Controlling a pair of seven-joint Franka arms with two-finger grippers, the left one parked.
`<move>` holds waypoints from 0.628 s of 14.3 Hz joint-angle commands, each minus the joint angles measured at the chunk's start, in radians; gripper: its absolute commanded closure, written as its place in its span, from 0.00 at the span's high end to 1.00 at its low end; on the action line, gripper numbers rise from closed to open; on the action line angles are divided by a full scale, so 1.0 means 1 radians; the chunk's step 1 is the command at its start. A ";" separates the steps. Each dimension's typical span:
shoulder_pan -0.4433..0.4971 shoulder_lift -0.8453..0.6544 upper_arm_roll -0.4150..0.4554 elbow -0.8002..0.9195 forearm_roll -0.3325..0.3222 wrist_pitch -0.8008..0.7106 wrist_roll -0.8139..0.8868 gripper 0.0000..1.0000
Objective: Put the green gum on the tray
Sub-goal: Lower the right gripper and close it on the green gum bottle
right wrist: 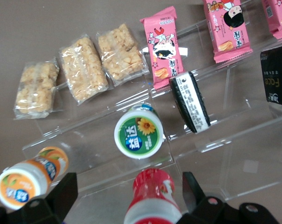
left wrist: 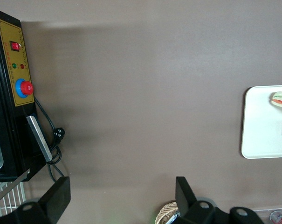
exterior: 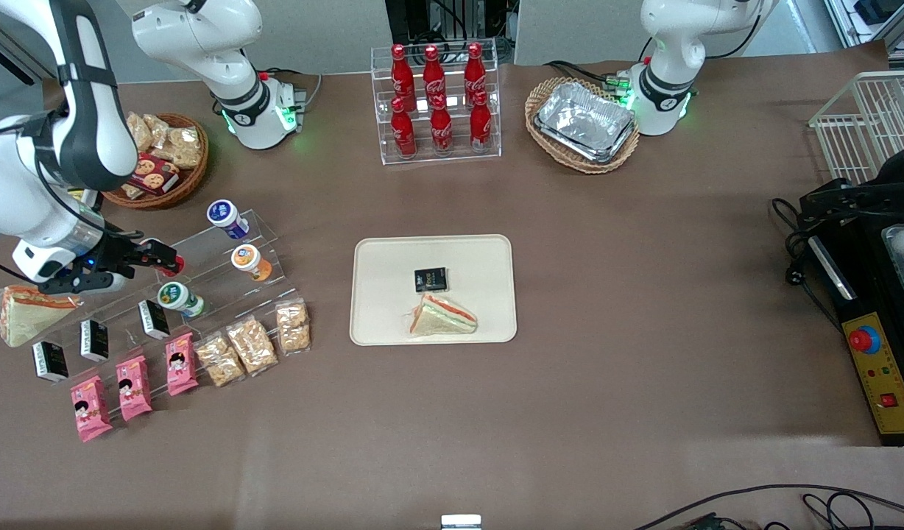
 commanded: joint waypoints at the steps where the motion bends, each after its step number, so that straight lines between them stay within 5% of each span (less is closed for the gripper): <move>1: 0.028 0.061 0.001 -0.002 -0.010 0.069 -0.018 1.00; 9: 0.019 0.130 0.001 -0.025 -0.008 0.180 -0.092 1.00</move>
